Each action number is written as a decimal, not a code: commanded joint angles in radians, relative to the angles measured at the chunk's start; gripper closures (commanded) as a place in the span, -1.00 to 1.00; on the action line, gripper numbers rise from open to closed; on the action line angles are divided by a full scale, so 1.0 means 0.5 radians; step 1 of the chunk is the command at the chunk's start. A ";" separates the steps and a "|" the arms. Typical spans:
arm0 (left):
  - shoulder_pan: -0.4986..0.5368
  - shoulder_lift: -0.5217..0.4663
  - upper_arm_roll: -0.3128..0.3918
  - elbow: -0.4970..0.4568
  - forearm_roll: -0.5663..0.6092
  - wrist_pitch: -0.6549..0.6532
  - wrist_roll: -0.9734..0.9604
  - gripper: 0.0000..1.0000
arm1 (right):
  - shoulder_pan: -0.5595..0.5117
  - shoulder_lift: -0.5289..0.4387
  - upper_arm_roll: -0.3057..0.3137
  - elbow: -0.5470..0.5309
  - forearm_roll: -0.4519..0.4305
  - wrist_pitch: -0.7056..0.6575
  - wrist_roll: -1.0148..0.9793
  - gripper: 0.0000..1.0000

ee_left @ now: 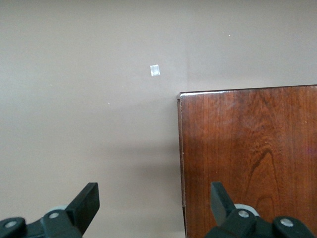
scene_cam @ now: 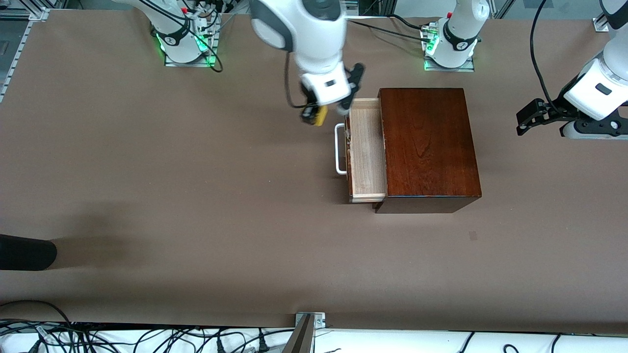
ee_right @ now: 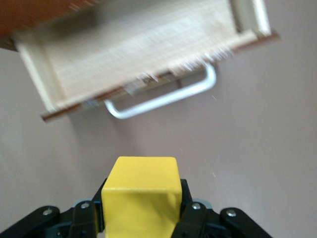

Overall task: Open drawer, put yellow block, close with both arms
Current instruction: 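Carry the yellow cube with the right gripper over the open drawer, then lower the cube into the drawer and open the right gripper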

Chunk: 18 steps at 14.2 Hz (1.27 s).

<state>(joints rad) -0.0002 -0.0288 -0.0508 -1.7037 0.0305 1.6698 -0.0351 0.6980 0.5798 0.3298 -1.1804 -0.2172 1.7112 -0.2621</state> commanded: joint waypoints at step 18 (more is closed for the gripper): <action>0.003 -0.022 -0.009 0.017 -0.058 -0.020 0.006 -1.00 | 0.387 0.577 -0.052 0.376 -0.262 0.379 -0.553 0.99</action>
<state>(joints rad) -0.0004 -0.0307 -0.0529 -1.7026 0.0238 1.6698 -0.0353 0.8852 0.8438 0.3005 -1.0352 -0.3317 1.9031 -0.5217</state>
